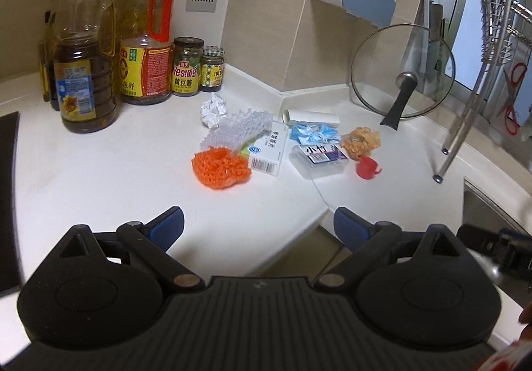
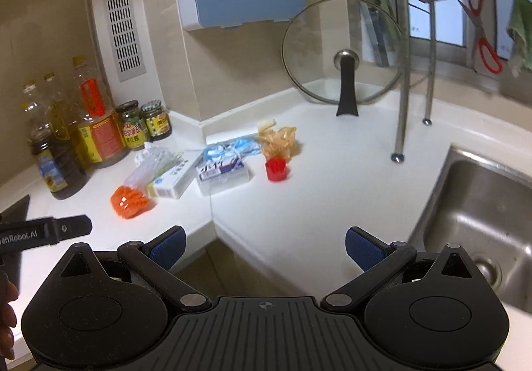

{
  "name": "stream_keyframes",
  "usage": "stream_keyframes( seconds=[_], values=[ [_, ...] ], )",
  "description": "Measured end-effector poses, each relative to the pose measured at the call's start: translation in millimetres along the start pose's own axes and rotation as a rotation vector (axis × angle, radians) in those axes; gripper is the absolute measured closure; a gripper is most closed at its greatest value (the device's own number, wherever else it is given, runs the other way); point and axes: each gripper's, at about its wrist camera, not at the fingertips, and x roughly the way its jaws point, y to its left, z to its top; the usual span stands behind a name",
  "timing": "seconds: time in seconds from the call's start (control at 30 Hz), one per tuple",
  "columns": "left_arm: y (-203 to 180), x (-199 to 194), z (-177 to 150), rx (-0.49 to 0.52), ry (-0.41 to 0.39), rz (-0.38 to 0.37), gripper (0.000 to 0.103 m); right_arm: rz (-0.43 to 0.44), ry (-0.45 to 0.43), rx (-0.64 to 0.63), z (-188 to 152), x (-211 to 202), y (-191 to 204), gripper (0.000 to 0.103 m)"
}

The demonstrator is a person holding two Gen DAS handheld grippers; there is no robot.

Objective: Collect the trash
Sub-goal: 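Reach the left tool to the orange mesh bag while the right tool reaches the red cup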

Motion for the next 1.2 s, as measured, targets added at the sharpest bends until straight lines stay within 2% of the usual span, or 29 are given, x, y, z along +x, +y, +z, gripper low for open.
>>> stream_keyframes(
  seconds=[0.17,0.3,0.37,0.43,0.57,0.67,0.77,1.07,1.2],
  values=[
    [-2.1,30.1,7.2,-0.021,-0.015,0.024,0.009,0.028,0.010,-0.023,20.2,43.4,-15.2,0.001],
    [-6.6,60.4,12.9,-0.046,-0.006,0.103,0.015,0.077,0.044,-0.050,35.9,87.5,-31.0,0.001],
    [-9.5,71.4,15.6,-0.061,-0.006,0.135,0.015,0.115,0.053,-0.079,43.1,107.9,-37.1,0.002],
    [-13.6,84.7,16.6,-0.042,-0.006,0.187,0.016,0.136,0.068,-0.101,48.7,127.3,-43.0,0.011],
    [-16.6,111.0,19.8,-0.038,0.005,0.255,0.017,0.176,0.098,-0.100,57.6,157.8,-54.4,0.015],
    [-19.0,127.2,21.6,-0.003,0.011,0.313,0.022,0.196,0.111,-0.107,63.1,174.5,-58.9,0.017],
    [-15.5,139.4,23.2,-0.012,0.015,0.342,0.028,0.212,0.121,-0.118,65.9,189.5,-60.8,0.018],
    [-7.7,165.1,23.3,-0.042,0.048,0.363,0.044,0.220,0.156,-0.128,64.5,217.6,-60.2,0.018],
    [-7.6,166.8,23.4,-0.034,0.048,0.375,0.059,0.216,0.159,-0.131,64.7,221.9,-59.0,0.019]
  ],
)
